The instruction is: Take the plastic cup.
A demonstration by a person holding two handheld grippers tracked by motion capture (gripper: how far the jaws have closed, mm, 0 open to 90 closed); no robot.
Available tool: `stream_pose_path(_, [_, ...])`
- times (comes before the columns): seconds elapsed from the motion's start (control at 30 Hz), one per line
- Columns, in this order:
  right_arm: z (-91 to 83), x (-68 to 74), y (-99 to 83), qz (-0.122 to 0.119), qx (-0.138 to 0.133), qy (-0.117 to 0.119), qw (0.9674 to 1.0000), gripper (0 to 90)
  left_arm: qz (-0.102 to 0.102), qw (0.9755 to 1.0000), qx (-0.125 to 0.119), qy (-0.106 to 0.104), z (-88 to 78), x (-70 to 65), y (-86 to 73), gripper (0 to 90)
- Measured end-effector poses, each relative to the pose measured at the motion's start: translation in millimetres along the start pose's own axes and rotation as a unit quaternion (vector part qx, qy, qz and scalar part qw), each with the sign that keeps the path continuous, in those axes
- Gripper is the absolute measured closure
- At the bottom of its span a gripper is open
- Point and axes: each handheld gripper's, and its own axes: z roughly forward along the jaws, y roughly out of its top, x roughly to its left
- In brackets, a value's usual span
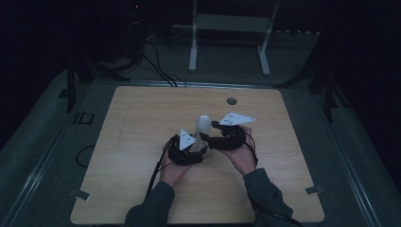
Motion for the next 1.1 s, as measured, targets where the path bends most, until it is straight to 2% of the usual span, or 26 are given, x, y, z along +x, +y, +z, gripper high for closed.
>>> stream_pose_path(0.3, [9.1,-3.1,8.8,0.001,-0.002,-0.001,1.0,31.2,0.0,1.0,-0.002,0.002,1.2,0.1,-1.0,26.1])
stream_pose_path(0.4, [17.6,-4.5,13.6,-0.001,0.004,-0.003,1.0,30.3,-0.006,1.0,0.0,0.004,4.0,1.5,-1.4,21.4])
stream_pose_path(0.53, [23.4,-4.0,15.4,-0.002,0.01,-0.003,0.9999,35.1,-0.005,1.0,-0.005,0.004,6.7,2.4,-1.4,19.0])
stream_pose_path(0.7, [24.2,-2.8,15.0,0.007,0.008,0.004,0.9999,37.7,0.003,0.9999,-0.012,0.004,12.9,0.4,-0.1,18.2])
stream_pose_path(1.1, [22.7,-1.9,16.3,0.007,0.01,0.005,0.9999,38.1,0.014,0.9994,-0.024,0.02,19.0,-3.2,1.4,20.1])
